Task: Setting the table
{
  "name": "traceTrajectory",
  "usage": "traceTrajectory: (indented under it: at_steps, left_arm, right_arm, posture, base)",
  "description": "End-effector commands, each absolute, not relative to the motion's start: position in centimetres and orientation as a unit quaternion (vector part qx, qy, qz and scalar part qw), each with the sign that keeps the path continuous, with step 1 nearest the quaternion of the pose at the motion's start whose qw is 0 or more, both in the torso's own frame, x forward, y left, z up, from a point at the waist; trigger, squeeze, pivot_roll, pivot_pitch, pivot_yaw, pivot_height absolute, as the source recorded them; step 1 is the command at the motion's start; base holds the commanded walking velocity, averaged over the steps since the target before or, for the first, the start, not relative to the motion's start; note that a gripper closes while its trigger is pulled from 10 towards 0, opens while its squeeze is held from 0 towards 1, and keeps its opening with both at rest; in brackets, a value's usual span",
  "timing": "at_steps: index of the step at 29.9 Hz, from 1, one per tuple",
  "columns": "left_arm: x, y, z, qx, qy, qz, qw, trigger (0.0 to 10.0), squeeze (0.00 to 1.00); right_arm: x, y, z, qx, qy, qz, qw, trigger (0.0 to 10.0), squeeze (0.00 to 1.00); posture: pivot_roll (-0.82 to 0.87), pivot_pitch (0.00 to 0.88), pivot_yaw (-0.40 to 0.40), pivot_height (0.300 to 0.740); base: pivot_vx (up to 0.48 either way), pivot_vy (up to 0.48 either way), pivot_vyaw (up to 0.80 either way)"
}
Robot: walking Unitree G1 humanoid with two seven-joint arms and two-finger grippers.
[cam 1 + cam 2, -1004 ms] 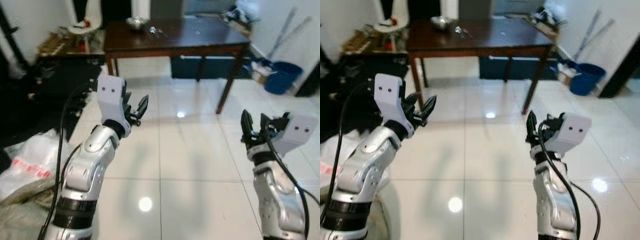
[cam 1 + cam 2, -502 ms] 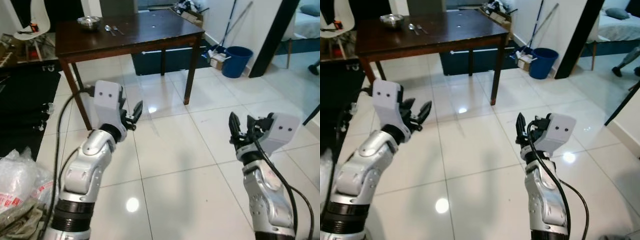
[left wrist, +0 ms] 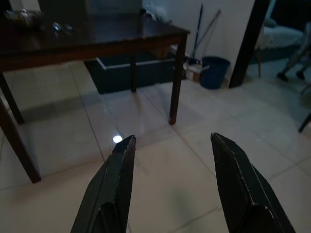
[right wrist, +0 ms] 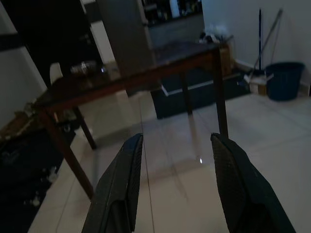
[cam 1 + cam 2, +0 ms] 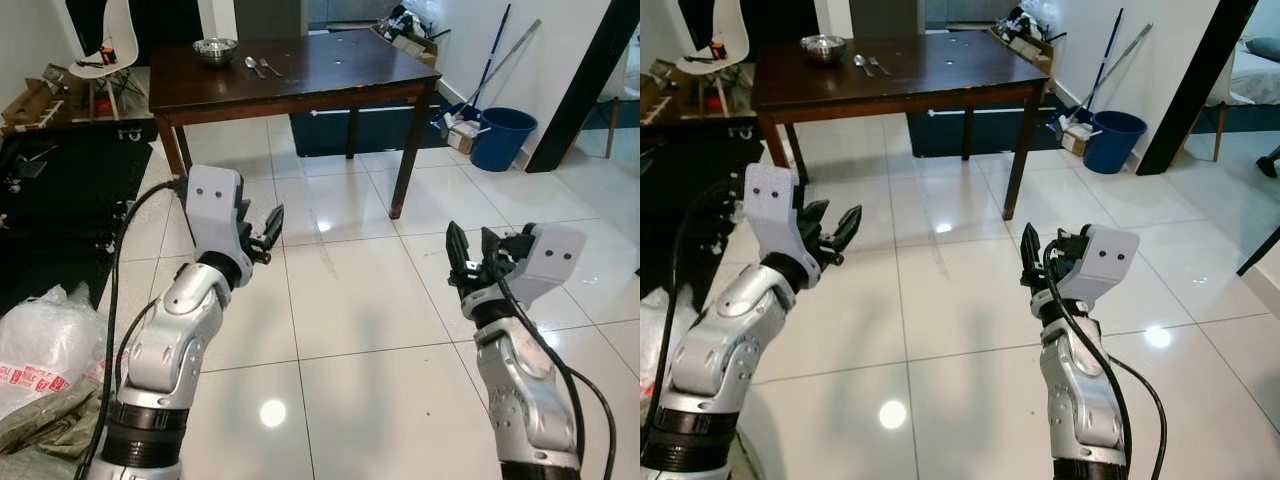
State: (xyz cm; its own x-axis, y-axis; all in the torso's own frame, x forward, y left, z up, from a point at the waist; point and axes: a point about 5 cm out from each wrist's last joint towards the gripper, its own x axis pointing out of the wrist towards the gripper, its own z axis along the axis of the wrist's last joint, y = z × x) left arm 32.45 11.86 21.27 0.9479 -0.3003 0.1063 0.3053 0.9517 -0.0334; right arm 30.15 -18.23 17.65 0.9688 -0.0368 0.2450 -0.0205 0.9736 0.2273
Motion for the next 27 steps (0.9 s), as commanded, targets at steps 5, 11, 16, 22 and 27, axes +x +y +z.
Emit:
traceTrajectory:
  at_steps: [5, 11, 16, 22, 27]
  left_arm:
    - [32.0, 13.0, 17.0, 0.013, 0.013, -0.118, 0.993, 10.0, 0.0]
    - [29.8, 14.9, 12.0, 0.015, 0.085, -0.055, 0.995, 10.0, 0.0]
    - [28.7, 15.2, 9.9, 0.024, 0.119, -0.049, 0.991, 10.0, 0.0]
    - [28.0, 15.7, 8.0, 0.058, 0.146, -0.043, 0.987, 10.0, 0.0]
    - [28.1, 16.3, 7.6, 0.066, 0.152, -0.014, 0.986, 10.0, 0.0]
  right_arm:
    - [29.6, -16.7, 13.2, 0.095, -0.036, 0.051, 0.994, 10.0, 0.0]
    - [28.8, -15.7, 9.5, 0.08, 0.039, 0.101, 0.991, 10.0, 0.0]
    - [28.1, -15.6, 8.0, 0.08, 0.069, 0.108, 0.989, 10.0, 0.0]
    - [27.0, -15.1, 6.0, 0.083, 0.103, 0.137, 0.982, 10.0, 0.0]
    - [26.8, -14.7, 5.7, 0.076, 0.106, 0.154, 0.98, 10.0, 0.0]
  posture:
    - [0.0, 0.0, 0.066, 0.74]
    - [-0.02, 0.003, 0.033, 0.74]
    - [-0.02, 0.002, 0.035, 0.74]
    - [-0.03, 0.001, 0.049, 0.74]
    - [-0.03, 0.001, 0.047, 0.74]
  base:
    - [0.0, 0.0, 0.0]
    - [0.0, 0.0, 0.0]
    - [0.0, 0.0, 0.0]
    - [0.0, 0.0, 0.0]
    - [0.0, 0.0, 0.0]
